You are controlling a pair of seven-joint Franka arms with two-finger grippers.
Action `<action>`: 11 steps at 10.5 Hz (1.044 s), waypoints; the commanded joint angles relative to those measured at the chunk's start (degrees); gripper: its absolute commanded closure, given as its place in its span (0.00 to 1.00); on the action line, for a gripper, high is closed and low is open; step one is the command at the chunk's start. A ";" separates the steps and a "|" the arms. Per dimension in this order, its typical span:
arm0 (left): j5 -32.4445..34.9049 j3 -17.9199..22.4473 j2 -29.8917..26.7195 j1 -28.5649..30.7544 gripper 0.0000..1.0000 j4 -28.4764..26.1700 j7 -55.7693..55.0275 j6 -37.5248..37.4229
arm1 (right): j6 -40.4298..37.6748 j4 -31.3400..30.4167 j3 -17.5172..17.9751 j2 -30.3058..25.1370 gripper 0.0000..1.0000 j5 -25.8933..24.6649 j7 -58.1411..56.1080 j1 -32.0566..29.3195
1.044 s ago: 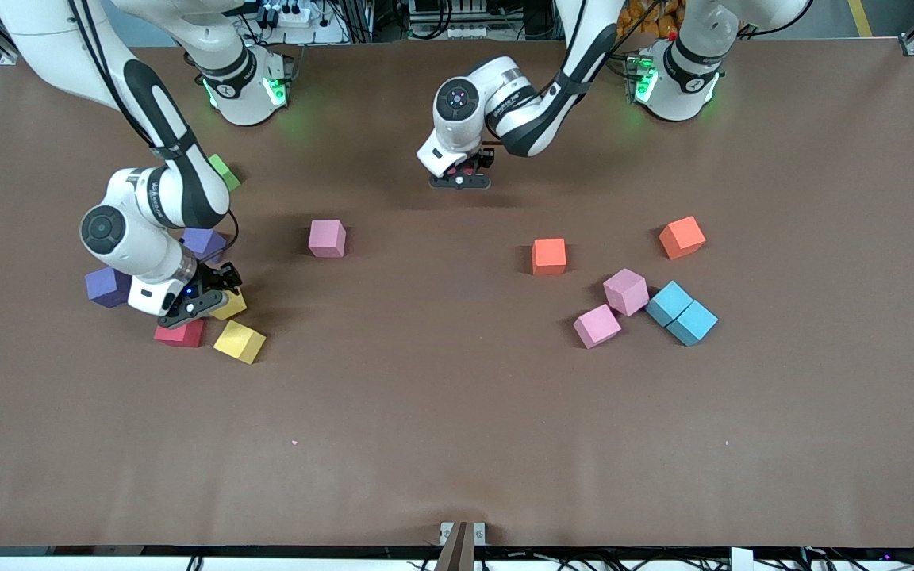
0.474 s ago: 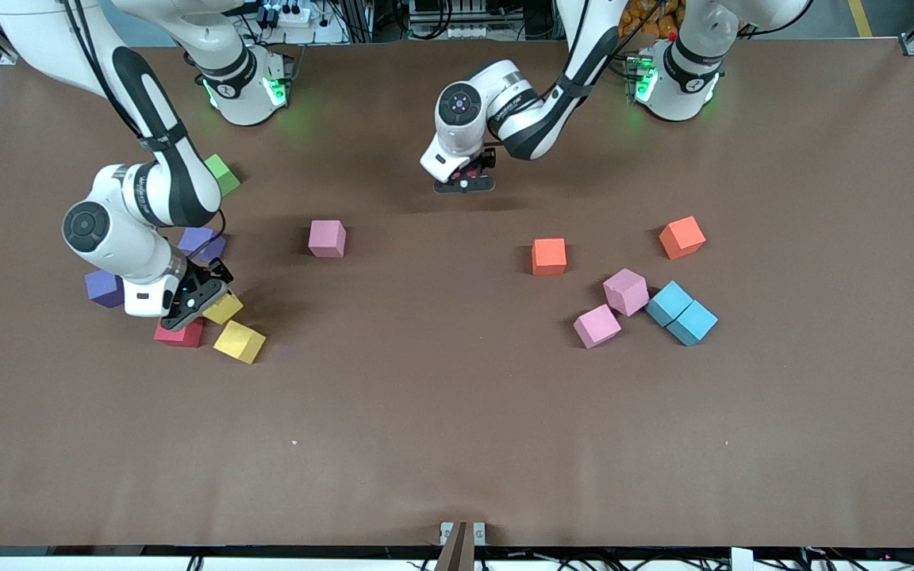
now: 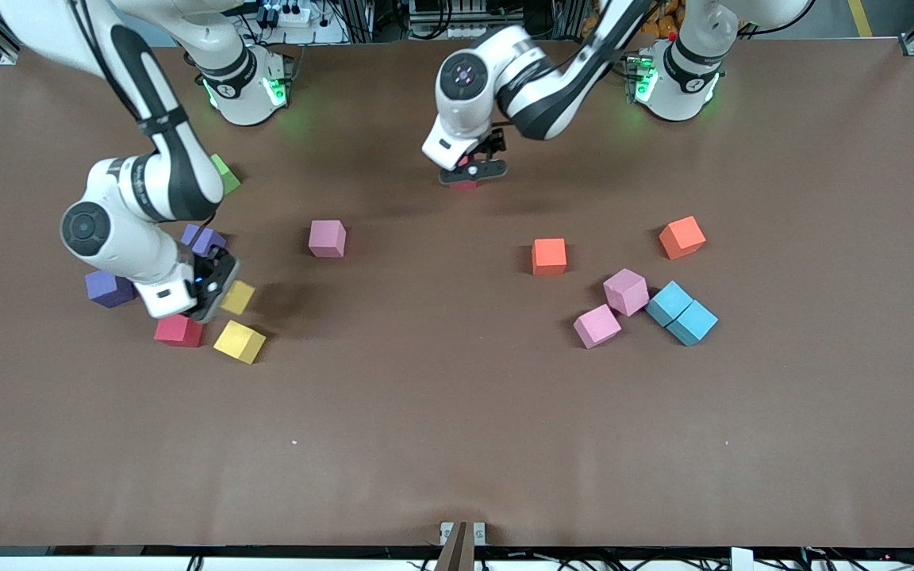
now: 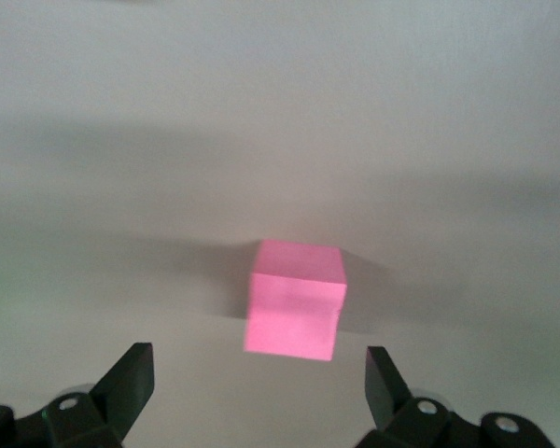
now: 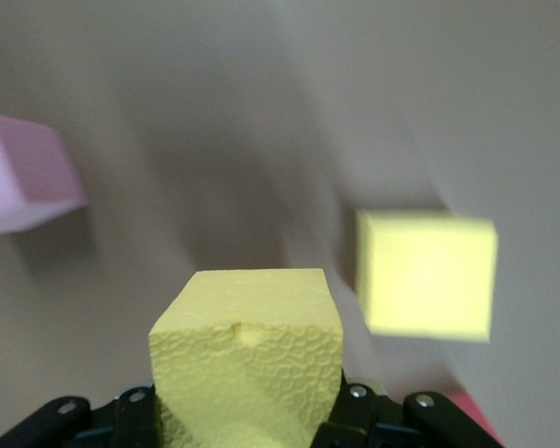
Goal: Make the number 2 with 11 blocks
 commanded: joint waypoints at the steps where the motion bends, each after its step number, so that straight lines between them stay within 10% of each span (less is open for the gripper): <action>1: -0.22 2.16 -1.14 2.49 0.00 -0.71 2.35 -1.46 | -2.86 1.79 2.16 -0.87 0.95 0.29 -1.40 6.97; 11: -0.48 13.42 7.30 7.86 0.00 0.52 24.14 8.74 | 0.74 1.44 2.16 5.19 0.95 0.38 13.87 38.09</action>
